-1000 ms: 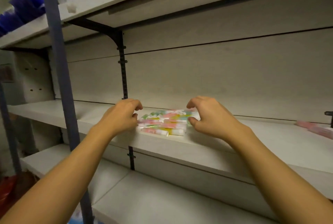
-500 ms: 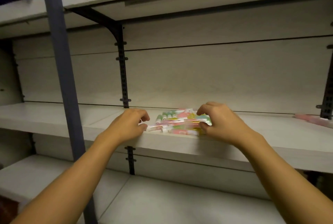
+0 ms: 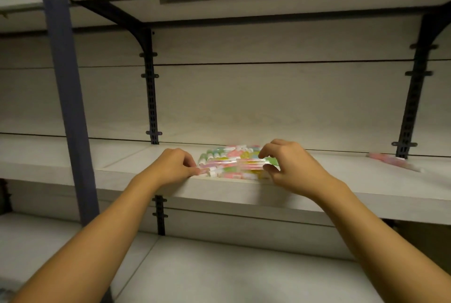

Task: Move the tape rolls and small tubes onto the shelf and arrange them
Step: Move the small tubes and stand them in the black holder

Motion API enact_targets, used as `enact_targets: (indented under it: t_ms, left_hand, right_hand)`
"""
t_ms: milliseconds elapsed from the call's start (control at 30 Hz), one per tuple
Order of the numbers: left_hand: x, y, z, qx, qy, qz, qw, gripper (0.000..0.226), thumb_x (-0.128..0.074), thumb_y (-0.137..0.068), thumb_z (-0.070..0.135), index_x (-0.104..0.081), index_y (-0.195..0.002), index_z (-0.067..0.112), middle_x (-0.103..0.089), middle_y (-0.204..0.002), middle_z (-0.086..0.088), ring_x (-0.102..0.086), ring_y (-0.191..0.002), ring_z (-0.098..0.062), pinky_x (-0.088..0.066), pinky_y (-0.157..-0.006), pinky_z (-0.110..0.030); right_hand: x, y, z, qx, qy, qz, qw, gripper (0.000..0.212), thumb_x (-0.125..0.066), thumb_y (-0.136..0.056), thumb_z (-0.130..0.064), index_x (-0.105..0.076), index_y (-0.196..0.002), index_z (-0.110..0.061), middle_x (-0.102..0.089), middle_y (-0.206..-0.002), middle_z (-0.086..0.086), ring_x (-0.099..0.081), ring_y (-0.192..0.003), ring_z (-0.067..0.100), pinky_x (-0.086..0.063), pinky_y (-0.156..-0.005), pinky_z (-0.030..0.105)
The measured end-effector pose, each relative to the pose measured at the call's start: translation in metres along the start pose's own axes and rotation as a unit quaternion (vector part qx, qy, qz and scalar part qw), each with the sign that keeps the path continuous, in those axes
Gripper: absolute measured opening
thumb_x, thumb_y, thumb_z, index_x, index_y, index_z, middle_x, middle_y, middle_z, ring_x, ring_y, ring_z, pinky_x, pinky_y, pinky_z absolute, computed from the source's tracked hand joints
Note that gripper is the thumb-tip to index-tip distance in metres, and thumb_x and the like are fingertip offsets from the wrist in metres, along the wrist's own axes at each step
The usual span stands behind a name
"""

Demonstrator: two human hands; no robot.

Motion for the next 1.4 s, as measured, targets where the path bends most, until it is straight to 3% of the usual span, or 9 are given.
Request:
enact_targets:
  t_ms: [233,533,700,867,967,1067,1200,1300,1400]
  left_hand:
    - [0.021,0.013,0.004,-0.026,0.059,0.085,0.994,0.014,-0.073,-0.088,0.026,-0.068,-0.101,0.027,-0.065,-0.097,0.006,-0.06,-0.085,-0.01,-0.047,-0.069,-0.021]
    - [0.048,0.022,0.005,-0.015,0.311,0.18,0.933,0.027,-0.079,-0.085,0.015,-0.072,-0.11,0.023,-0.07,-0.1,0.005,-0.066,-0.088,-0.004,-0.046,-0.073,-0.011]
    - [0.048,0.027,0.008,-0.026,0.334,0.188,0.923,0.031,-0.08,-0.083,0.012,-0.071,-0.111,0.021,-0.07,-0.101,0.006,-0.068,-0.091,-0.005,-0.053,-0.076,-0.012]
    - [0.048,0.027,0.002,-0.021,0.348,0.193,0.917,0.03,-0.081,-0.083,0.014,-0.071,-0.11,0.023,-0.072,-0.102,0.006,-0.069,-0.093,-0.004,-0.05,-0.073,-0.009]
    - [0.047,0.025,-0.001,-0.018,0.365,0.187,0.912,0.03,-0.08,-0.083,0.013,-0.07,-0.11,0.021,-0.072,-0.104,0.001,-0.073,-0.088,-0.011,-0.054,-0.08,-0.019]
    - [0.044,0.025,-0.003,-0.005,0.388,0.18,0.904,0.027,-0.077,-0.086,0.009,-0.069,-0.11,0.016,-0.067,-0.108,-0.004,-0.075,-0.085,-0.019,-0.06,-0.077,-0.026]
    - [0.039,0.023,-0.002,-0.013,0.399,0.164,0.902,0.023,-0.072,-0.09,0.006,-0.069,-0.111,0.014,-0.063,-0.111,-0.006,-0.072,-0.092,-0.022,-0.061,-0.07,-0.025]
    - [0.033,0.018,-0.002,-0.021,0.397,0.146,0.906,0.024,-0.072,-0.091,0.008,-0.068,-0.112,0.016,-0.065,-0.111,-0.005,-0.074,-0.088,-0.019,-0.061,-0.072,-0.026]
    - [0.029,0.014,0.001,-0.032,0.389,0.13,0.912,0.026,-0.071,-0.091,0.01,-0.067,-0.116,0.018,-0.068,-0.11,-0.003,-0.074,-0.086,-0.013,-0.06,-0.073,-0.024]
  right_hand:
    - [-0.01,-0.011,-0.017,0.032,-0.022,-0.028,0.999,0.026,-0.065,-0.089,-0.02,-0.066,-0.115,-0.019,-0.064,-0.11,-0.002,-0.06,-0.101,0.018,-0.052,-0.085,0.038]
    - [-0.044,-0.028,-0.037,0.033,-0.012,-0.082,0.996,0.021,-0.063,-0.09,-0.02,-0.066,-0.111,-0.016,-0.063,-0.108,0.002,-0.057,-0.097,0.02,-0.052,-0.081,0.038]
    - [-0.054,-0.037,-0.037,0.02,-0.007,-0.11,0.994,0.014,-0.064,-0.092,-0.017,-0.07,-0.104,-0.013,-0.066,-0.107,0.005,-0.055,-0.09,0.018,-0.049,-0.078,0.03]
    - [-0.055,-0.044,-0.038,0.002,-0.008,-0.162,0.987,0.013,-0.064,-0.091,-0.016,-0.073,-0.096,-0.007,-0.07,-0.098,0.01,-0.06,-0.092,0.025,-0.052,-0.079,0.035]
    - [-0.057,-0.046,-0.034,-0.021,0.001,-0.194,0.981,0.013,-0.064,-0.09,-0.015,-0.071,-0.083,-0.007,-0.067,-0.086,0.011,-0.06,-0.086,0.026,-0.049,-0.072,0.032]
    - [-0.053,-0.046,-0.029,-0.041,0.003,-0.201,0.979,0.01,-0.066,-0.089,-0.017,-0.074,-0.088,-0.011,-0.067,-0.087,0.004,-0.061,-0.085,0.023,-0.048,-0.069,0.027]
    - [-0.045,-0.042,-0.026,-0.06,-0.008,-0.195,0.979,0.011,-0.068,-0.091,-0.018,-0.073,-0.1,-0.017,-0.059,-0.085,-0.008,-0.056,-0.082,0.013,-0.042,-0.068,0.02]
    - [-0.043,-0.04,-0.027,-0.067,-0.005,-0.194,0.979,0.012,-0.068,-0.092,-0.018,-0.072,-0.103,-0.017,-0.058,-0.089,-0.007,-0.053,-0.08,0.011,-0.037,-0.058,0.015]
    - [-0.041,-0.039,-0.028,-0.078,0.011,-0.194,0.978,0.014,-0.066,-0.092,-0.015,-0.072,-0.105,-0.013,-0.061,-0.093,-0.004,-0.054,-0.083,0.014,-0.04,-0.063,0.018]
Point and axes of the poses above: each hand's wrist, its own y-axis away from the middle knuckle, its own x-axis out of the back of the hand, z = x × y, the point moved 6 cm from there along -y, towards the middle knuckle
